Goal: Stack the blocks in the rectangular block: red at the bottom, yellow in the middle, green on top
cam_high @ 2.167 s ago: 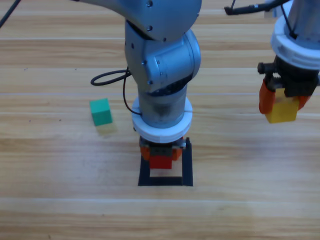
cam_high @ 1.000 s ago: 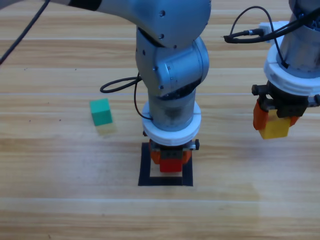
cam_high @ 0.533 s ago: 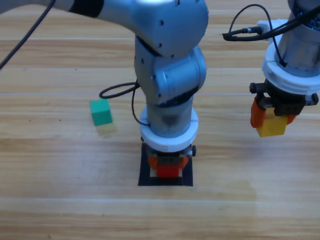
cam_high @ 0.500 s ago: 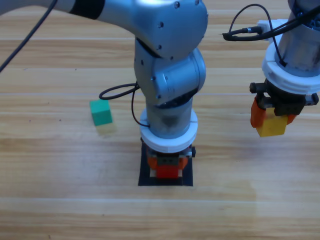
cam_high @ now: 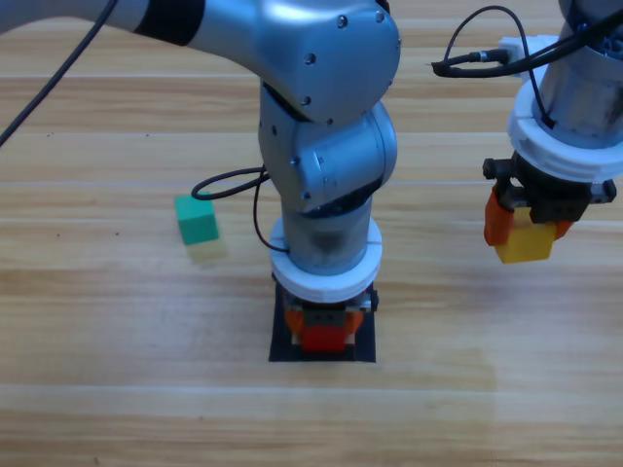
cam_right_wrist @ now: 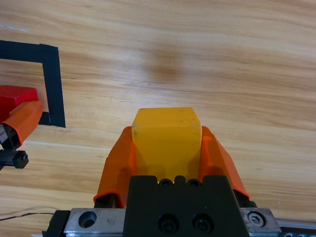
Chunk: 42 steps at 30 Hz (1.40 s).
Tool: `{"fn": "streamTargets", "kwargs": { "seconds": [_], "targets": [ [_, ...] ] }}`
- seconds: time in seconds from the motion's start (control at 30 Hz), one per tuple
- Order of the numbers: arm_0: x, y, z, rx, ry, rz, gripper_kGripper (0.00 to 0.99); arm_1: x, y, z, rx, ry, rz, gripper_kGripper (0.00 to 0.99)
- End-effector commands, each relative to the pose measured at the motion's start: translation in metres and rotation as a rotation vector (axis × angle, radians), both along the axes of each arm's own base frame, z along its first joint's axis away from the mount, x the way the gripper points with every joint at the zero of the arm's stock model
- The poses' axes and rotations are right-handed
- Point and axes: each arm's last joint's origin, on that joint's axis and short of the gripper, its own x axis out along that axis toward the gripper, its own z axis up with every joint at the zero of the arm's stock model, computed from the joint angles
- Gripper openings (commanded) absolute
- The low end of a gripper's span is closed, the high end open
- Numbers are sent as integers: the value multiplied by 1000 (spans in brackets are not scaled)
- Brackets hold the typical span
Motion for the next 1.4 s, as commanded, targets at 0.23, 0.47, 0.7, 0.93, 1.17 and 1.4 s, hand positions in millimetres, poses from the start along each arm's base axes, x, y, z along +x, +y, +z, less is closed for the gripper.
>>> {"fn": "streamTargets", "kwargs": {
  "seconds": [0.23, 0.47, 0.7, 0.93, 1.17, 1.4],
  "targets": [
    [1, 1, -21, 7, 11, -3, 109, -2, -12, 12, 32, -29, -17, 66],
    [-1, 7, -20, 4, 7, 0, 109, -2, -12, 12, 33, -33, -17, 66],
    [2, 15, -21, 11, 6, 10, 109, -3, -13, 12, 32, -33, -15, 66],
    [2, 17, -23, 11, 6, 10, 110, -3, -13, 11, 32, -33, -15, 66],
    [4, 14, -25, -1, -3, 12, 178, -3, -13, 11, 34, -35, -15, 66],
    [5, 12, -29, -3, -5, 12, 353, -3, -13, 11, 36, -37, -14, 66]
  ]
}}
